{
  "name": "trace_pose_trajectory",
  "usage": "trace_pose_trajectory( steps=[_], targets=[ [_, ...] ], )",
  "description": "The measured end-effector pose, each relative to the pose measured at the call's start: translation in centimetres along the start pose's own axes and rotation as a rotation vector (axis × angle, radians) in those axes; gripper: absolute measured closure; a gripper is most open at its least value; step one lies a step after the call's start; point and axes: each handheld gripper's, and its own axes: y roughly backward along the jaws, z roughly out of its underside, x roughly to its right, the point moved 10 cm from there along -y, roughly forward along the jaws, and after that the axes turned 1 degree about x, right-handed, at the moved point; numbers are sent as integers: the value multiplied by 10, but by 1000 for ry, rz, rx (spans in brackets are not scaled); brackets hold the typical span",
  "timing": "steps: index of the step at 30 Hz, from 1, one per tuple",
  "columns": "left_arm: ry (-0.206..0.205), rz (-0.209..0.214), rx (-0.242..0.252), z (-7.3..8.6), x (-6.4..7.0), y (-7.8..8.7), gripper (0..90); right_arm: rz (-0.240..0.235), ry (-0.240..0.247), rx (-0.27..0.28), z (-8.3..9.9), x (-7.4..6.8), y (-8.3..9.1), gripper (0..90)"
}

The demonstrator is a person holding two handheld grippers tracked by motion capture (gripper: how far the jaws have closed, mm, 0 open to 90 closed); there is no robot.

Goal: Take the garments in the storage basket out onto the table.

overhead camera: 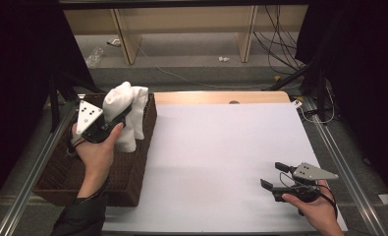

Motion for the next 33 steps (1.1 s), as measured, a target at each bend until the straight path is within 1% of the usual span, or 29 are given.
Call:
trace_pose_trajectory(
  steps=[13, 16, 33],
  targets=[
    [0, 25, 4, -2, 10, -2, 690, -1, 0, -2, 0, 0, 0, 160],
    [1, 37, 3, -2, 14, -2, 690, 0, -2, -2, 0, 0, 0, 160],
    [-7, 61, 5, -5, 23, -2, 690, 0, 0, 1, 0, 0, 0, 160]
  ],
)
